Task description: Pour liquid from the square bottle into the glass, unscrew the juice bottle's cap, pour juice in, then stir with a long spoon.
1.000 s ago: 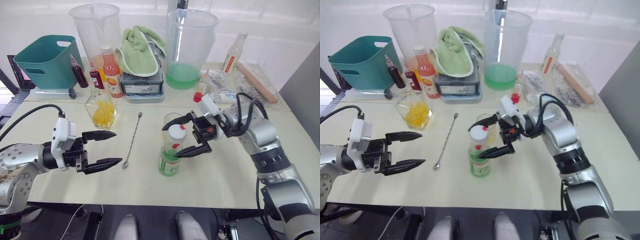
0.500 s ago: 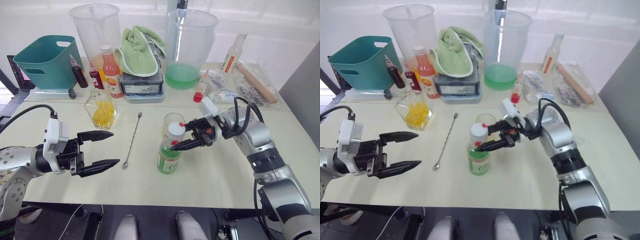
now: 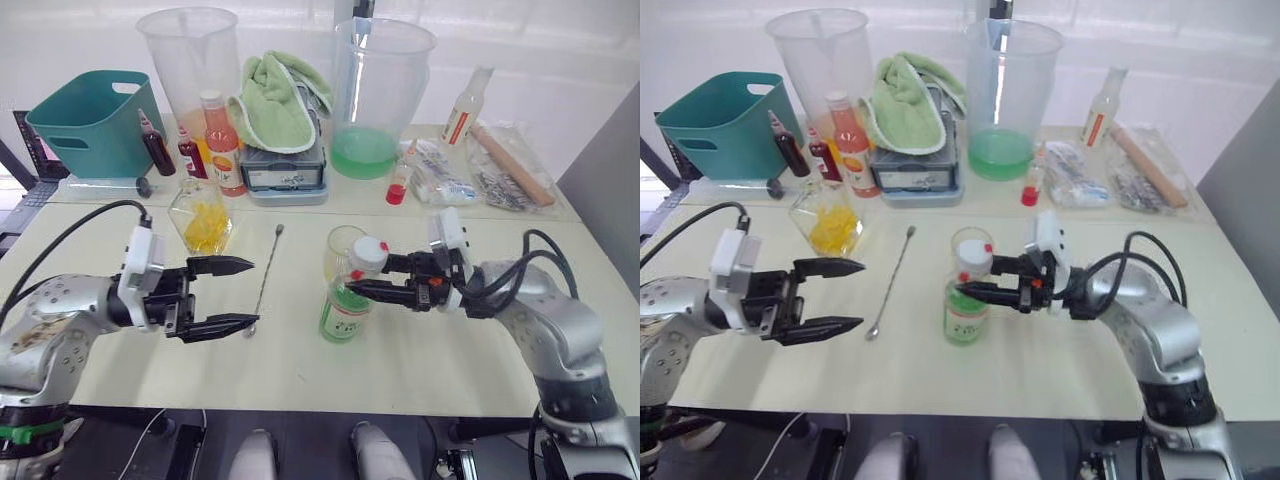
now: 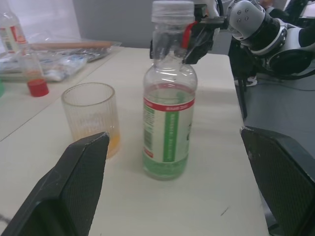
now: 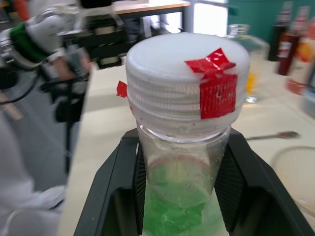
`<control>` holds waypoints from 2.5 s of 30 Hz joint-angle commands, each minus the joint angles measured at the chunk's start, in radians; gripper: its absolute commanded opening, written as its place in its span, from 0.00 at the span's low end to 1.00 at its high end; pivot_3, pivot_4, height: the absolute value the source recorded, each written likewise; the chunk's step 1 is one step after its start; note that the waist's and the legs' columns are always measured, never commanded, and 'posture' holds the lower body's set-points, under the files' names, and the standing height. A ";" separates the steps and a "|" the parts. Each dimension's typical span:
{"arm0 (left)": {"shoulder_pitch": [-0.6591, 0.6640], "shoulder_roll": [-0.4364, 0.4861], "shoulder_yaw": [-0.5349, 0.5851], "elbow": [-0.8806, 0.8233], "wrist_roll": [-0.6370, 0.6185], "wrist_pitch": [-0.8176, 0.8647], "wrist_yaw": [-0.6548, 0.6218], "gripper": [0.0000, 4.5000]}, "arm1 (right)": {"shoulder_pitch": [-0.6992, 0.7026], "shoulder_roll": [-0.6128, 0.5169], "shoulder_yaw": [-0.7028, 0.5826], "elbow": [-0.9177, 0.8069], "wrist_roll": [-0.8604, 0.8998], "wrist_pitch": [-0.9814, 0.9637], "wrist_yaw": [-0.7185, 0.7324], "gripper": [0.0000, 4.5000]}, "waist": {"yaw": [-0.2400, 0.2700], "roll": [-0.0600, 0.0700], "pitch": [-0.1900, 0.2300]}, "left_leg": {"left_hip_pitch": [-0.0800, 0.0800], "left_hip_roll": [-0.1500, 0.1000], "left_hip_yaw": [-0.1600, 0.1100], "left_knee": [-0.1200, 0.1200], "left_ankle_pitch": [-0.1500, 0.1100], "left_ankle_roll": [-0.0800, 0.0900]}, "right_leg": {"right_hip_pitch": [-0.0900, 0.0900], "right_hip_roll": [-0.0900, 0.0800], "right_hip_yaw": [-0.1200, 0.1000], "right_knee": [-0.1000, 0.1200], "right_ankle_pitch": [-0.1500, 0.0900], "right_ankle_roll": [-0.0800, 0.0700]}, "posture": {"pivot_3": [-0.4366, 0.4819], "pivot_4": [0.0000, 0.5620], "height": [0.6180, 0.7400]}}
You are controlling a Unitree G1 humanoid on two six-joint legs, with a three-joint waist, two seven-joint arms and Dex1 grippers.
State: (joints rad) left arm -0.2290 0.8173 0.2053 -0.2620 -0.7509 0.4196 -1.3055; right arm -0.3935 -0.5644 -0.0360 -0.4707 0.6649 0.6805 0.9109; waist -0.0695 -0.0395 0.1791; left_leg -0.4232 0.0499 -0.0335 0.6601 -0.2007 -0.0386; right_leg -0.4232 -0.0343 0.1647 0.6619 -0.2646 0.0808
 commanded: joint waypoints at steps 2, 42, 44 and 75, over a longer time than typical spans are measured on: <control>-0.059 -0.016 -0.053 0.031 0.012 -0.021 -0.046 1.00 | 0.064 0.037 -0.059 -0.239 0.054 0.086 -0.246 0.30 | -0.002 0.000 0.000 | 0.000 0.000 0.000 0.000 0.000 0.000 | 0.000 0.000 0.000 0.000 0.000 0.000 | 0.48 0.27 0.89; -0.002 0.018 0.038 -0.151 -0.041 0.144 0.130 1.00 | -0.252 -0.141 0.147 0.331 -0.018 -0.192 0.441 1.00 | 0.002 -0.001 0.000 | 0.000 0.001 -0.001 0.000 0.000 0.000 | 0.002 0.001 0.000 -0.003 0.001 0.001 | 0.48 0.27 0.89; 0.010 0.026 0.041 -0.156 -0.036 0.148 0.134 1.00 | -0.278 -0.118 0.155 0.349 -0.019 -0.184 0.449 1.00 | 0.003 -0.001 0.000 | 0.000 0.001 -0.002 0.000 0.000 0.000 | 0.002 0.001 0.000 -0.004 0.001 0.001 | 0.48 0.27 0.89; -0.090 -0.048 -0.057 -0.006 0.050 -0.003 0.070 1.00 | -0.078 -0.080 -0.023 0.001 0.019 -0.037 0.053 0.38 | 0.002 -0.001 0.000 | 0.000 0.000 -0.002 0.000 0.000 0.000 | 0.002 0.001 -0.001 -0.002 0.002 -0.001 | 0.48 0.27 0.89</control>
State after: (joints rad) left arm -0.3012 0.7716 0.1491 -0.2640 -0.7040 0.4366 -1.2183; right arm -0.4721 -0.6281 -0.0001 -0.3923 0.6524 0.6148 1.0247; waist -0.0671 -0.0400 0.1793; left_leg -0.4234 0.0501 -0.0357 0.6600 -0.2005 -0.0387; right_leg -0.4214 -0.0336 0.1637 0.6595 -0.2629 0.0799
